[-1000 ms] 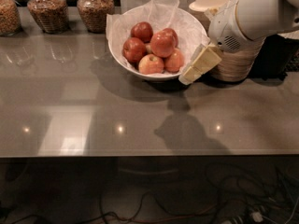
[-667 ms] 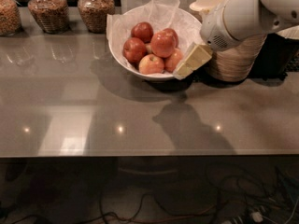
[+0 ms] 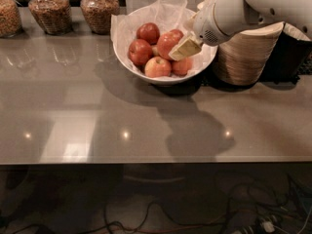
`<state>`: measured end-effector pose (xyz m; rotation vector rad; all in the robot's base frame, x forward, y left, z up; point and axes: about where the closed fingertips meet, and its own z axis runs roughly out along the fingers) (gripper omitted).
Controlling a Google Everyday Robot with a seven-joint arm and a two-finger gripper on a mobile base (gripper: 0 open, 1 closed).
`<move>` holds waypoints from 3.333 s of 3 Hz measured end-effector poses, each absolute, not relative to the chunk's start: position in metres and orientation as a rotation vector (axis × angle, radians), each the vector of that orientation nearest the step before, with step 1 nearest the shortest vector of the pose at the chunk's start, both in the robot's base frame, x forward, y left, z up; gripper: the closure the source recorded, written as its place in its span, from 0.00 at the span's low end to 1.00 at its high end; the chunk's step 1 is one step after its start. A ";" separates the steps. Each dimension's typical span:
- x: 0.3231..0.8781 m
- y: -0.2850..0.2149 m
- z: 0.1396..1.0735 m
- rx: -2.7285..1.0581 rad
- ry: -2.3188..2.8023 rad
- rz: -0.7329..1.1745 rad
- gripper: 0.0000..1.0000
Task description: Pick apple from white bowl
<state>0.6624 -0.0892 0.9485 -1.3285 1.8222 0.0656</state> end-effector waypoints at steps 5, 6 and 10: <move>0.692 -0.047 0.920 -1.378 1.841 0.160 0.42; 0.688 -0.048 0.916 -1.396 1.854 0.165 0.61; 0.609 -0.093 0.989 -1.486 1.702 0.254 1.00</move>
Offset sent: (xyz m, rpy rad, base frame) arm 0.0330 0.0329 -0.0124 0.0329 0.0242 0.0379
